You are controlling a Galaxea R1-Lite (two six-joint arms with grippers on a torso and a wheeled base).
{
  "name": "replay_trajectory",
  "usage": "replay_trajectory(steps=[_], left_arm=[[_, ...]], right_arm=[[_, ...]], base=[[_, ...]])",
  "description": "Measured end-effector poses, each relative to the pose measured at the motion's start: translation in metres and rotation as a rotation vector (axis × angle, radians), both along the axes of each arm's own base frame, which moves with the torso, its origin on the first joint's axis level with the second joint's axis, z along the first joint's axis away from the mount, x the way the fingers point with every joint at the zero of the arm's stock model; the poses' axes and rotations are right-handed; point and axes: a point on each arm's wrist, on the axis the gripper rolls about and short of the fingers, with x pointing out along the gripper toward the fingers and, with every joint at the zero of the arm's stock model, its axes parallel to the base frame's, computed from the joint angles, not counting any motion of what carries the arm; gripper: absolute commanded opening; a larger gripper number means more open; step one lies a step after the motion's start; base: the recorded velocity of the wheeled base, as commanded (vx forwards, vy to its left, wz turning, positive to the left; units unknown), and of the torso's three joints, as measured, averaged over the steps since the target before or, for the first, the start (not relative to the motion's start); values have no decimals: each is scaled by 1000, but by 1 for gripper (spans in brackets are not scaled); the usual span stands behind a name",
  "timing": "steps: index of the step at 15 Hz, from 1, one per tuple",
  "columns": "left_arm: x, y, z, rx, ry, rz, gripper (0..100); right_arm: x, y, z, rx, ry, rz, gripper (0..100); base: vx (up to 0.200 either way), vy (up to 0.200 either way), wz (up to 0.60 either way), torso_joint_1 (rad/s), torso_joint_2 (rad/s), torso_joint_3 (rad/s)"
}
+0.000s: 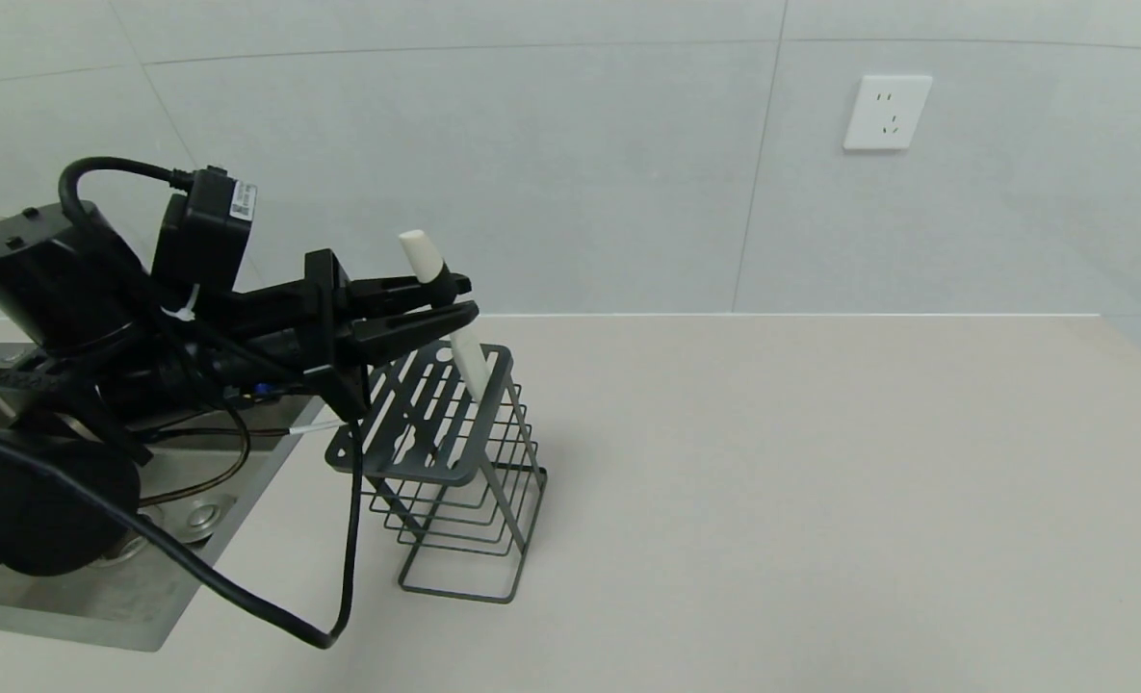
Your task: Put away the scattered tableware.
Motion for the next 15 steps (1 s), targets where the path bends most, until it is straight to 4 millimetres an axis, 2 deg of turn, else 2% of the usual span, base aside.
replay_trajectory(steps=[15], left_arm=[[12, -2, -24, 40, 13, 7, 0]], right_arm=[[0, 0, 0, 0, 0, 0, 0]], base=[[0, 0, 0, 0, 0, 0]])
